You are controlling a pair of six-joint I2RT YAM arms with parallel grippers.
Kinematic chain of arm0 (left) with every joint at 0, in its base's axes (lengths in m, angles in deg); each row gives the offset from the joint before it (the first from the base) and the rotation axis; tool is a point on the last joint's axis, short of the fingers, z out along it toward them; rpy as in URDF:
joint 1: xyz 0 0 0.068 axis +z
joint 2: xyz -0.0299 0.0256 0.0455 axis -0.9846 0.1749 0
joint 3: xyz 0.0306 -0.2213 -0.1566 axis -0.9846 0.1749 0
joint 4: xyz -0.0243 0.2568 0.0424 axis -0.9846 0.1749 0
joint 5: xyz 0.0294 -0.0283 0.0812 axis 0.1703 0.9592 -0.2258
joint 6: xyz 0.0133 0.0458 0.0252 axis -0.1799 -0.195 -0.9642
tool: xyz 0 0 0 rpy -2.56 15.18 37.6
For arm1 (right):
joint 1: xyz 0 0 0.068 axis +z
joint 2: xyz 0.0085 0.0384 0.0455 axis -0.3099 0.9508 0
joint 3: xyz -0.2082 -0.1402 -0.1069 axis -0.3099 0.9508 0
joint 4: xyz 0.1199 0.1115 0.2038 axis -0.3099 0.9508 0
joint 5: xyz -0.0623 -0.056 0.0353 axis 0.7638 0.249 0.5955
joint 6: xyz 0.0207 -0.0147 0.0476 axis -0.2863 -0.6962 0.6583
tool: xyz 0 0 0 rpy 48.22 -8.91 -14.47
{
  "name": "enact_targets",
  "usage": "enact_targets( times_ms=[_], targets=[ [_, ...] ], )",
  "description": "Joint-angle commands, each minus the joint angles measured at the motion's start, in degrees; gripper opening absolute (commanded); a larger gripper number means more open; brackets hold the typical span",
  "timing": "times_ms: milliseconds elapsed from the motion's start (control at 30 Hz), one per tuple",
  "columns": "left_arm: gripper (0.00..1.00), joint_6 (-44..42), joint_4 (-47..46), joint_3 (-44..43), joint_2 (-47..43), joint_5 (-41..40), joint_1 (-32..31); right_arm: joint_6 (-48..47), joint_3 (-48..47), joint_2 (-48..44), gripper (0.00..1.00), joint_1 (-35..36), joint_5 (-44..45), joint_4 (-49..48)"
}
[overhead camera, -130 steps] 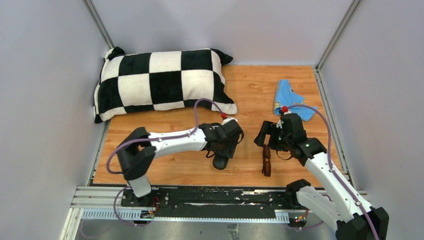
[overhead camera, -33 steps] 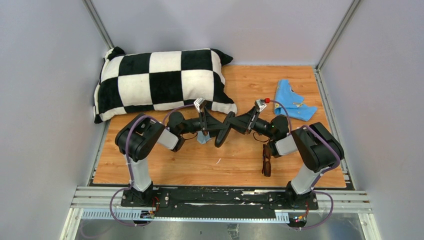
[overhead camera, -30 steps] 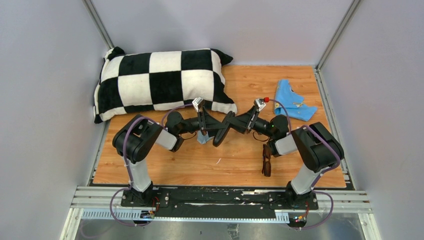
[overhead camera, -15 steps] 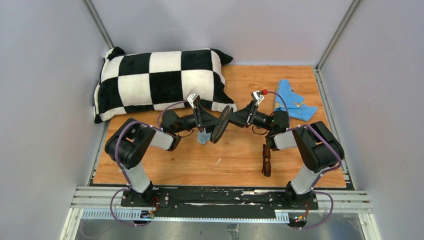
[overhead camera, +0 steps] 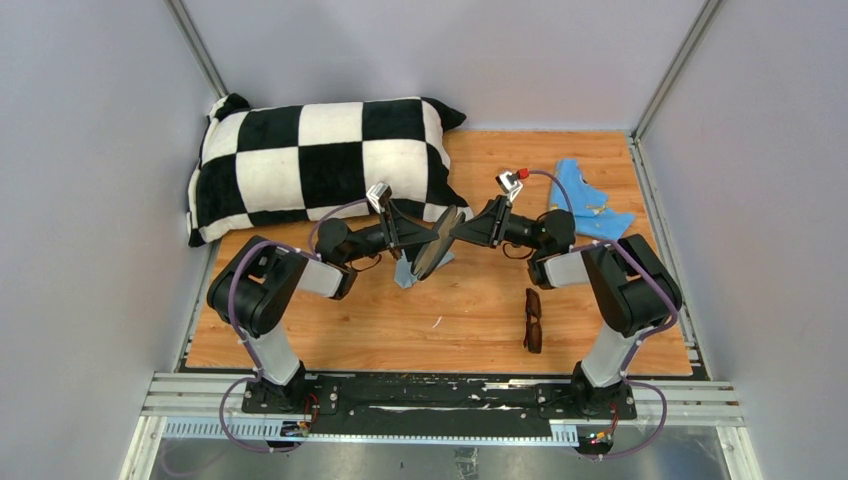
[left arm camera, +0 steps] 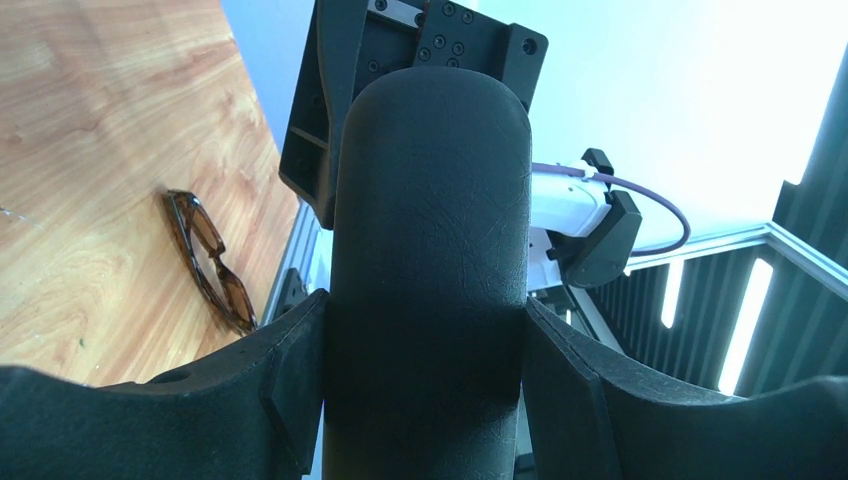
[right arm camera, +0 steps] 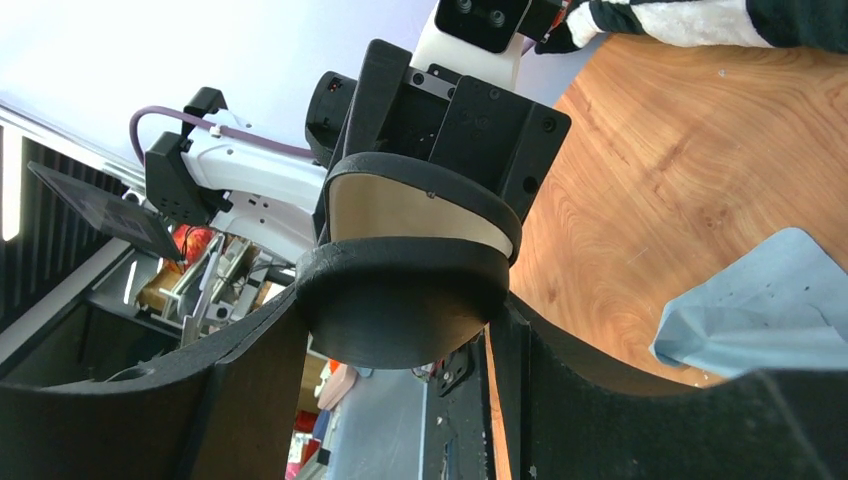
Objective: Organize the sunglasses
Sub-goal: Open the sunglasses case.
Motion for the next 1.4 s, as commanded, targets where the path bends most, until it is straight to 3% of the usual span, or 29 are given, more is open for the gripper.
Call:
enact_targets(
  times_ms=[0, 300, 933, 1233, 1300, 1367],
  targets=[
    [0.00, 6.4, -5.6, -2.3, -1.2, -2.8, 0.3, -9.2, -2.5, 4.2, 0.00, -0.2, -10.0, -1.3],
    [0.00, 8.4, -5.7, -2.3, -3.3, -2.2, 2.5, -10.2, -5.7, 9.0, 0.00, -0.4, -15.5, -1.3],
    [0.00, 7.2, -5.7, -1.0, -3.0, -2.4, 2.8, -10.2, -7.9, 11.6, 0.01, -0.2, -18.5, -1.3],
    [0.00, 4.7, -5.3, 0.2, -2.5, -1.8, 2.8, -6.2, -6.0, 7.4, 0.17, -0.5, -14.3, -1.3],
    [0.00, 4.2, -5.0, 1.0, -2.2, -2.5, 2.8, -4.1, -4.8, 5.2, 0.25, -0.5, -13.0, -1.3],
    [0.00, 3.7, -4.9, 2.0, -1.7, -3.7, 2.8, -2.9, -3.5, 2.0, 0.39, -0.5, -12.7, -1.3]
  ],
)
